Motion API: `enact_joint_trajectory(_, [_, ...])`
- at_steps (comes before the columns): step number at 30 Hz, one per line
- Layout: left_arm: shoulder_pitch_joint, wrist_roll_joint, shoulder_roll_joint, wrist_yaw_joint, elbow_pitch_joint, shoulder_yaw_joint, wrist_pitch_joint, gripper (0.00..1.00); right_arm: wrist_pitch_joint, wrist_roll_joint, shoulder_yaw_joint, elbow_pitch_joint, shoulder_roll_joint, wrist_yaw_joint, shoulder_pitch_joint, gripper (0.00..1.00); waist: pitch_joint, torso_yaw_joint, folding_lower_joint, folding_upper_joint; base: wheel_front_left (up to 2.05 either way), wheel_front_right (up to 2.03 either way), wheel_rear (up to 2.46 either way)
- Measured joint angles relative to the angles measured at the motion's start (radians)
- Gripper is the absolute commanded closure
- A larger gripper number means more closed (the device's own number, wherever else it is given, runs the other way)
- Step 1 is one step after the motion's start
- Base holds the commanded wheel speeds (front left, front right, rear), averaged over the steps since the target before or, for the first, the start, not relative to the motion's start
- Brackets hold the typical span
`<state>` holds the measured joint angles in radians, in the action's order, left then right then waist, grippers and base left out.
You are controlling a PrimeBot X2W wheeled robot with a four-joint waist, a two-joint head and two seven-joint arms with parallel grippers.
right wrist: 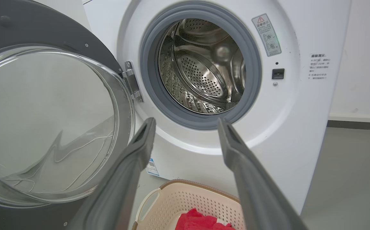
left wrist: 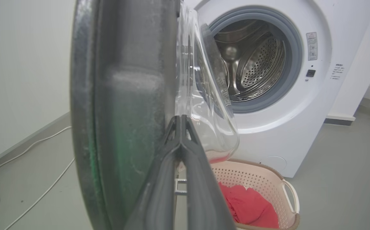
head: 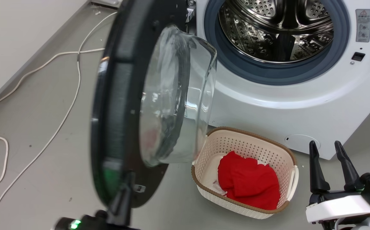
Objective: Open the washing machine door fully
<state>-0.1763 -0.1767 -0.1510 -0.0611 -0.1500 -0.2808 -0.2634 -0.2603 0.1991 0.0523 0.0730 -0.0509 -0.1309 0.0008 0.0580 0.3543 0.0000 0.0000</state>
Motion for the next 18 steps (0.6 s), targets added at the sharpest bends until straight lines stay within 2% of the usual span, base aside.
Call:
enact_joint_trajectory(4, [0.029,0.008,-0.022,-0.019,0.025,0.083,0.000,1.00,0.005,0.000,-0.006,-0.002,0.000,0.000,-0.001,0.00,0.013,0.006,0.0000,0.0000,0.00,0.00,0.00])
enact_joint_trajectory(10, [0.111,-0.014,-0.049,-0.017,0.089,0.240,0.000,1.00,0.019,-0.011,-0.011,-0.008,0.000,0.000,-0.016,0.00,0.040,-0.013,0.0000,0.0000,0.00,0.00,0.00])
enact_joint_trajectory(18, [0.234,-0.049,-0.101,0.012,0.228,0.446,0.000,1.00,0.038,-0.032,-0.012,-0.031,0.000,0.000,-0.041,0.00,0.090,-0.054,0.0000,0.0000,0.00,0.00,0.00])
